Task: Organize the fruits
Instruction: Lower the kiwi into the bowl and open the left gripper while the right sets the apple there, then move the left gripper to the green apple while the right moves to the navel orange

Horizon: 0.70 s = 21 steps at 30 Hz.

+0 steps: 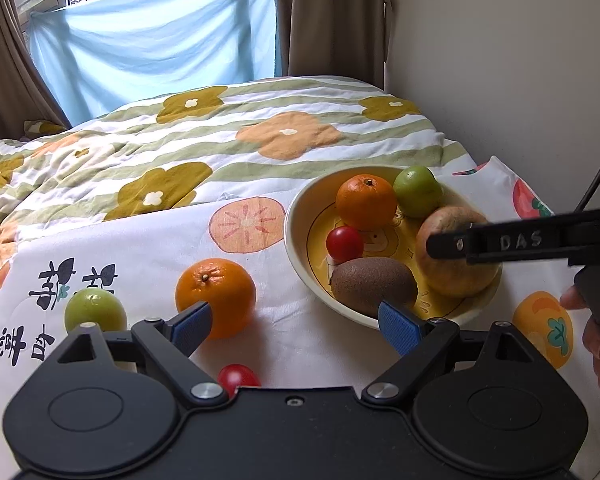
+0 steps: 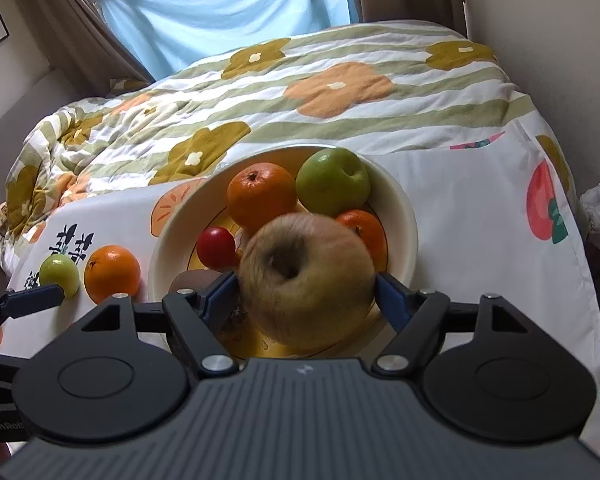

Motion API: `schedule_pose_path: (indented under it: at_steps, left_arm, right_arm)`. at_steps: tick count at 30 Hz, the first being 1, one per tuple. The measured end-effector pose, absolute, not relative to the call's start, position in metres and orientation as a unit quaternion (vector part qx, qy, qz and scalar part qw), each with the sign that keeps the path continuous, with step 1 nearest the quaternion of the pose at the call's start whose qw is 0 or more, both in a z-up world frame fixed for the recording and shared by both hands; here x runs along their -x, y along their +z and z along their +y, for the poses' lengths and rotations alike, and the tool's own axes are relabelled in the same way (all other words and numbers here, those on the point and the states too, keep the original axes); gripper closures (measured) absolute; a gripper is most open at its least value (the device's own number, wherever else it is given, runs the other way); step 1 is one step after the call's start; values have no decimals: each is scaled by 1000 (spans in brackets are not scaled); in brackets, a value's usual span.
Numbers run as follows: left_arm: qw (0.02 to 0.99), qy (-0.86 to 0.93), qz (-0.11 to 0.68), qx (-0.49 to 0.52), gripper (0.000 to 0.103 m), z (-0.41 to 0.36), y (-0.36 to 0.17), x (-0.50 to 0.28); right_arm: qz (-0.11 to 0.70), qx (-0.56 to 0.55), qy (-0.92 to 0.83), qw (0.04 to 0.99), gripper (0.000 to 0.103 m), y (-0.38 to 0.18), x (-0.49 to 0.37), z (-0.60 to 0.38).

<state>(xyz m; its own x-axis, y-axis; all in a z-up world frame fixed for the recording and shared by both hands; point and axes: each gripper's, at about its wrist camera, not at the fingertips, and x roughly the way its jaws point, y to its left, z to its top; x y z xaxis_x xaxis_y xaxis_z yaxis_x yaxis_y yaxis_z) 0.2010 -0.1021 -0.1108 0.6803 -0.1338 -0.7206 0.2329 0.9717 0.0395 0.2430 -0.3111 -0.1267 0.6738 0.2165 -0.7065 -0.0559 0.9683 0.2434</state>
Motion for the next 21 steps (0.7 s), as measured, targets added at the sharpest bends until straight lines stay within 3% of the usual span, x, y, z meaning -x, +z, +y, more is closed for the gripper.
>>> schedule_pose_path:
  at_steps: [21]
  left_arm:
    - [935,-63,347,-45,10,-92,-61,-147]
  right_arm:
    - [355,-83,87,927,0,-76,-191,-304]
